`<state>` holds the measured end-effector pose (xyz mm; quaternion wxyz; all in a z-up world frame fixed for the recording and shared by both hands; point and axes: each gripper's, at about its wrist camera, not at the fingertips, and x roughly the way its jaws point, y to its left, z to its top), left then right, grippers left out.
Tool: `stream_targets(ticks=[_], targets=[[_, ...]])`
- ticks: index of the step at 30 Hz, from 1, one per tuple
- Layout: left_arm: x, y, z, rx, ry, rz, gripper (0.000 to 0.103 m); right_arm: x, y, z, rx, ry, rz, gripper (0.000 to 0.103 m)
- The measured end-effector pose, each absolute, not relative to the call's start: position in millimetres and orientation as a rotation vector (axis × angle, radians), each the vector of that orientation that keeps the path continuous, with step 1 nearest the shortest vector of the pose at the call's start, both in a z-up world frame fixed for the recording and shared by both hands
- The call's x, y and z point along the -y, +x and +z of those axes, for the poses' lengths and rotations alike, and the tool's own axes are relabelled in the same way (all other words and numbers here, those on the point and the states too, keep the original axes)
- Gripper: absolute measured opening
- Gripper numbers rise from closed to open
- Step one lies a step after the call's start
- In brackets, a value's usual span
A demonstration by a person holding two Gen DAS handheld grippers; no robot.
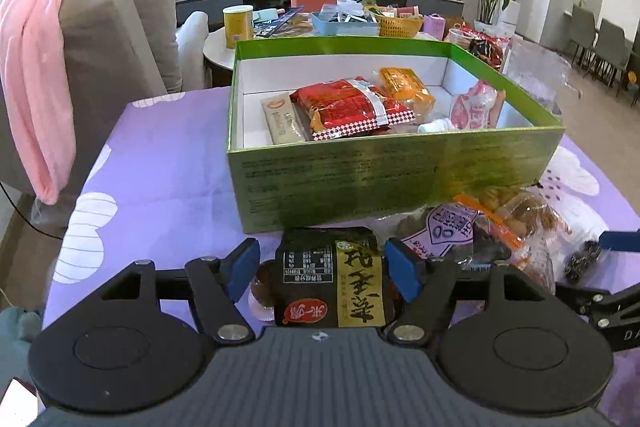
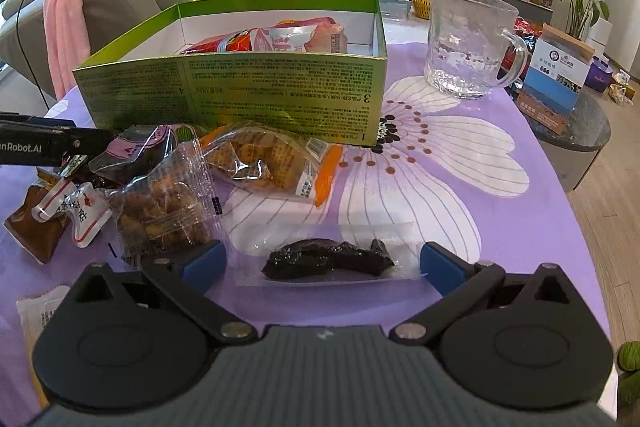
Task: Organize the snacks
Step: 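Grasp the black-and-yellow pack with the left gripper and drop it into the box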
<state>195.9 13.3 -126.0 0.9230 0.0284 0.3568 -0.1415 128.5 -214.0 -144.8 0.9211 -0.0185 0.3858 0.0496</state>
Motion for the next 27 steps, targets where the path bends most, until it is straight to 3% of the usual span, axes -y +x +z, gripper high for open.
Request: stream_targets(ticks=[1, 2, 4, 6, 15, 27], targets=[[-15, 197, -126, -0.733, 0.045, -0.302, 0.057, 213, 129, -145, -0.790, -0.039, 0.102, 0.103], [-18, 197, -126, -0.732, 0.028, -0.314, 0.056, 213, 129, -145, -0.787, -0.039, 0.102, 0.103], [-21, 198, -124, -0.744, 0.006, -0.310, 0.056, 212, 129, -144, -0.786, -0.043, 0.100, 0.102], [-22, 195, -120, -0.736, -0.005, -0.307, 0.056, 211, 127, -142, -0.781, -0.047, 0.113, 0.095], [-34, 169, -86, -0.648, -0.042, -0.289, 0.056, 213, 111, -124, -0.732, -0.050, 0.105, 0.094], [-21, 177, -35, -0.516, -0.044, -0.298, 0.056, 217, 132, -43, -0.504, 0.014, 0.099, 0.094]])
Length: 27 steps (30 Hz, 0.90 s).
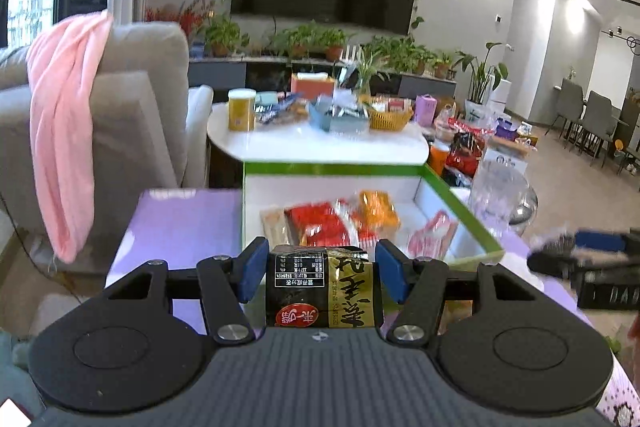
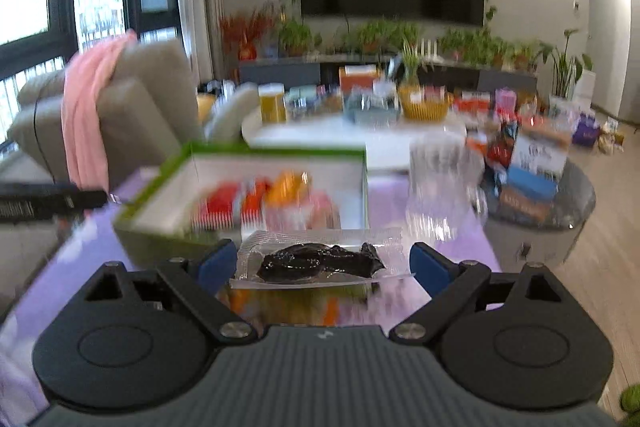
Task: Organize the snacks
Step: 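Grasp the black-and-yellow pack with the left gripper and drop it into the box, then lower the left gripper onto the brown egg snack and grasp it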
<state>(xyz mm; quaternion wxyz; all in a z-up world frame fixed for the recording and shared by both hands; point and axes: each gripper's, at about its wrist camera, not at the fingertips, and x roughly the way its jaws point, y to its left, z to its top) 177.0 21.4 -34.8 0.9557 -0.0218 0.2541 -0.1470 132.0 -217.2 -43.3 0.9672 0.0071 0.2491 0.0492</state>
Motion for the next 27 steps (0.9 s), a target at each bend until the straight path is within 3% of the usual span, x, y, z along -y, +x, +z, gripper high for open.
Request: stream_targets(ticks=[7, 18, 22, 27], targets=[[-10, 206, -27, -0.492, -0.020, -0.291, 0.056, 205, 175, -29, -0.458, 0.035, 0.120, 0.094], [-4, 259, -59, -0.540, -0.017, -0.297, 0.056, 199, 223, -59, -0.529, 0.072, 0.124, 0.096], [0, 267, -74, -0.550, 0.011, -0.268, 0.062, 197, 228, -71, -0.538, 0.072, 0.090, 0.096], [-12, 262, -75, -0.547, -0.001, -0.246, 0.062, 201, 224, -73, -0.543, 0.073, 0.075, 0.096]])
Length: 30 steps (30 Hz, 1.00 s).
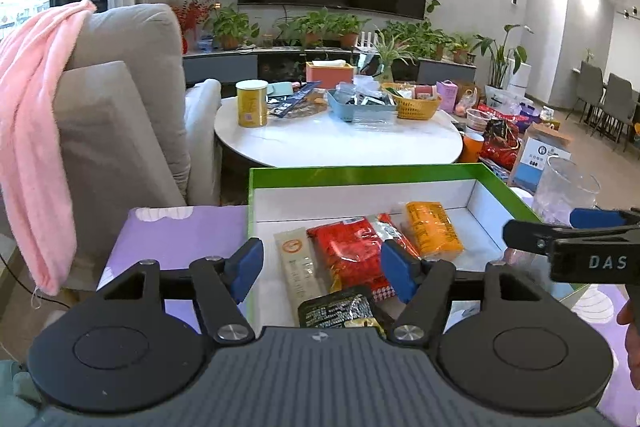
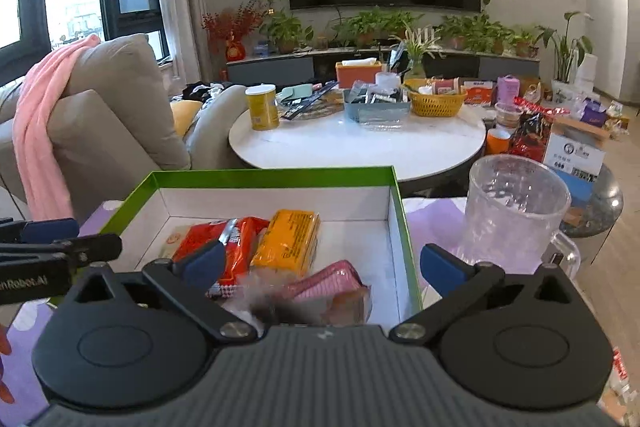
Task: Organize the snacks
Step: 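Lower the left gripper onto the brown egg snack and grasp it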
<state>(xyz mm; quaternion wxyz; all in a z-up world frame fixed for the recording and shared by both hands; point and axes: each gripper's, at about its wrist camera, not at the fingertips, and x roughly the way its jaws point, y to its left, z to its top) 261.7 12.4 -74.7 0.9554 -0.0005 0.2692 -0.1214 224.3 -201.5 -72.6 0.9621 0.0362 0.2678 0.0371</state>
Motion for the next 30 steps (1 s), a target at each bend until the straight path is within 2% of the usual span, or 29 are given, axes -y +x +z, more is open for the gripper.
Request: stream_targets(ticks=[7, 14, 30], targets=[[-37, 229, -71, -0.556, 0.014, -0.219, 0.062, 211, 205, -67, -0.548, 0.126, 0.059, 0.096], [-51, 198, -91, -0.645, -0.003, -0.212, 0.062, 214, 175, -69, -0.576, 0.096, 0.060, 0.096], [-42, 190, -132, -0.735, -0.006, -0.221, 0.062, 213, 136, -98, -0.706, 0.066, 0.063, 0.096]])
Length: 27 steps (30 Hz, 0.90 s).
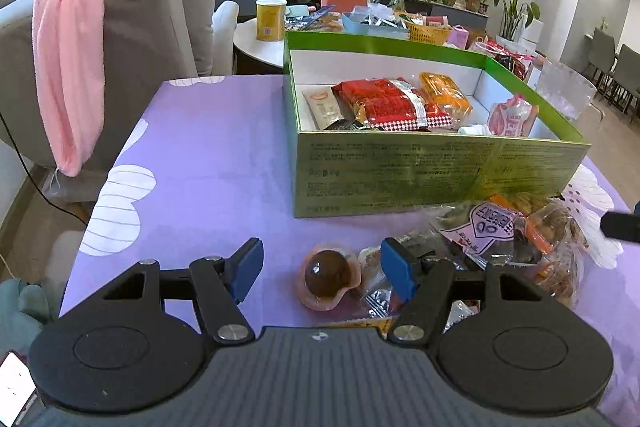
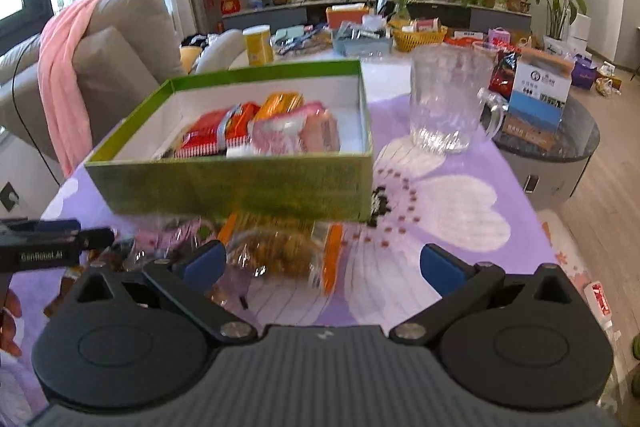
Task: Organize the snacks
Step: 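Lower the left gripper onto the brown egg snack and grasp it, then drop the egg into the box with the left gripper while the right drops the orange-edged nut bag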
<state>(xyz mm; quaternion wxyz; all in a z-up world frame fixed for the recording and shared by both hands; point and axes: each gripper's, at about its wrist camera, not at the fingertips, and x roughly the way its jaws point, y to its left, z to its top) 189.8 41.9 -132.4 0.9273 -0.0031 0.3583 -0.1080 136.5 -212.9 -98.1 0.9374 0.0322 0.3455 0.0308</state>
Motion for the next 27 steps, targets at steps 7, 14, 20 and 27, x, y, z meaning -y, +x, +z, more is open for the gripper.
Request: stream_targets(ticks=[7, 14, 20, 27], targets=[[-45, 194, -138, -0.738, -0.001, -0.203, 0.062, 205, 150, -110, -0.746, 0.109, 0.077, 0.096], [-48, 196, -144, -0.726, -0.016, -0.217, 0.062, 201, 168, -121, -0.799, 0.154, 0.065, 0.096], [-44, 193, -145, -0.705, 0.034, -0.208, 0.034, 195, 174, -130, -0.815, 0.141, 0.064, 0.096], [-49, 184, -141, -0.699, -0.003, -0.235, 0.028, 194, 177, -132, -0.837, 0.131, 0.074, 0.096]])
